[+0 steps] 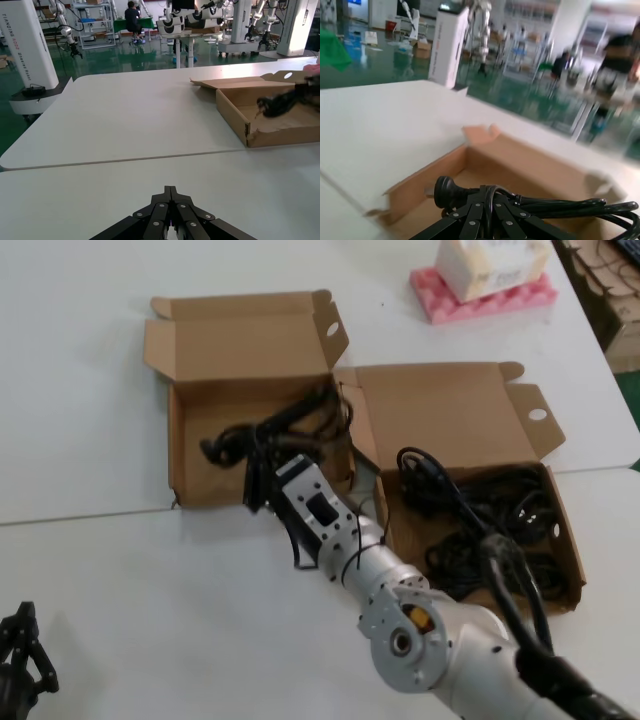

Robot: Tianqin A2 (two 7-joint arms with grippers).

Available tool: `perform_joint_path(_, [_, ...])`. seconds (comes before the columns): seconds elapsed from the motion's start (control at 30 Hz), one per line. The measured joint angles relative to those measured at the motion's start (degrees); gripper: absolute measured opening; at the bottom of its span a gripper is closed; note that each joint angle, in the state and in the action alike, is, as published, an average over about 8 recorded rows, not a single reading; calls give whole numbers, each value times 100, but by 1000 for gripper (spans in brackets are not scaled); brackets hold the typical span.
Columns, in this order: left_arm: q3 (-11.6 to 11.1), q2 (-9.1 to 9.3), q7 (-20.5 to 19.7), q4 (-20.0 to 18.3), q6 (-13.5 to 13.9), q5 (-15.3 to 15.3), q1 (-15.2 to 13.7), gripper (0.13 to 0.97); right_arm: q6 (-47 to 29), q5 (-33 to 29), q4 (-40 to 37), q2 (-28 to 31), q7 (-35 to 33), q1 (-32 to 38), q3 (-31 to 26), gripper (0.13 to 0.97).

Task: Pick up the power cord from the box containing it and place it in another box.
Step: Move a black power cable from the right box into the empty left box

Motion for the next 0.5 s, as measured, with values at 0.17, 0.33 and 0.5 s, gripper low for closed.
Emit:
perform_joint_path(0.17, [0, 0, 0, 0, 0, 0, 0, 163, 1020, 268, -266, 134, 0, 411, -1143, 175])
perform_joint_path(0.33, [0, 0, 0, 0, 0, 0, 0, 163, 1453, 579, -423, 158, 0, 618, -1715, 189])
perform_joint_path(0.5, [0, 0, 0, 0, 0, 0, 0, 163, 1553, 730, -566, 88, 0, 691, -1878, 229])
